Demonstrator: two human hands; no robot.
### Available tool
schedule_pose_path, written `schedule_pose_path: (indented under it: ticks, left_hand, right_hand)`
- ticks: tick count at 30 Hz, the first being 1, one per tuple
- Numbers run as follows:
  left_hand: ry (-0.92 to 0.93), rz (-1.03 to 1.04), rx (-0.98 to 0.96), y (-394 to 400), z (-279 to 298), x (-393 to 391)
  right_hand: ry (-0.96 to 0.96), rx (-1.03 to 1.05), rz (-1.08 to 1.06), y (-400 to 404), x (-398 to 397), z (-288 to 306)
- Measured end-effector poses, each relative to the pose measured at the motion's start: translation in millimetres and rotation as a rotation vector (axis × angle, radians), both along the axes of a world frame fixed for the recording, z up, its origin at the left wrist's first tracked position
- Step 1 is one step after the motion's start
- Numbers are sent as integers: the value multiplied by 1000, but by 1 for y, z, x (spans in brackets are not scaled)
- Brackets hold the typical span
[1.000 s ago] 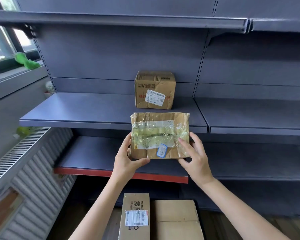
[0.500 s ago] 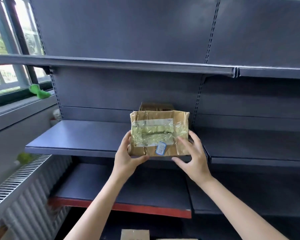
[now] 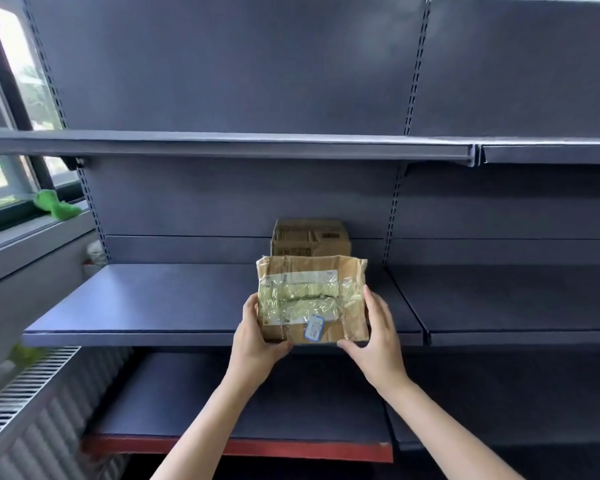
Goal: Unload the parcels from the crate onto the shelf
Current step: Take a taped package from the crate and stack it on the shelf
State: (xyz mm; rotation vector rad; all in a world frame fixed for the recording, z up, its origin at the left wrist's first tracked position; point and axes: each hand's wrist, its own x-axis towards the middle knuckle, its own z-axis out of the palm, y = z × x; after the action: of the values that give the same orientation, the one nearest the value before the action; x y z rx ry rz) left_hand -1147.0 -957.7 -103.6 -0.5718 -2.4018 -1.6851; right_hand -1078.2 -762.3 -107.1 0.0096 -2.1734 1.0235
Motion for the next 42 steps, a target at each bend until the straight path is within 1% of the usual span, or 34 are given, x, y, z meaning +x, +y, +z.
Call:
schedule_pose_path:
  ticks: [4, 6, 10, 15, 19, 22, 24, 27, 32, 36, 42]
  left_hand:
    - [12, 26, -27, 11, -12, -12]
    - [7, 40, -22, 18, -10, -22]
    - [19, 52, 4, 38, 8, -56]
    - [46, 70, -26, 68, 33, -100]
    - [134, 106, -63, 91, 67, -153]
    - [207, 149, -112, 105, 81, -195]
    - [238, 168, -140, 111, 78, -215]
    - [233, 201, -153, 112, 64, -236]
    - [232, 197, -163, 109, 40, -252]
    - [247, 194, -168, 111, 37, -256]
    - [183, 198, -167, 113, 38, -265]
  right_hand:
    - [18, 11, -7, 9, -16, -11]
    - [41, 20, -7, 15, -28, -9]
    - [116, 51, -14, 35, -64, 6]
    - [183, 107, -44, 63, -108, 28]
    - [245, 124, -55, 86, -159, 60]
    - [279, 119, -39, 98, -198, 73]
    - [278, 123, -26, 104, -220, 72]
    - [262, 148, -10, 110, -242, 58]
    - [262, 172, 0, 111, -254, 31]
    - [281, 173, 17, 114, -260, 31]
    - [282, 168, 55, 121, -269, 30]
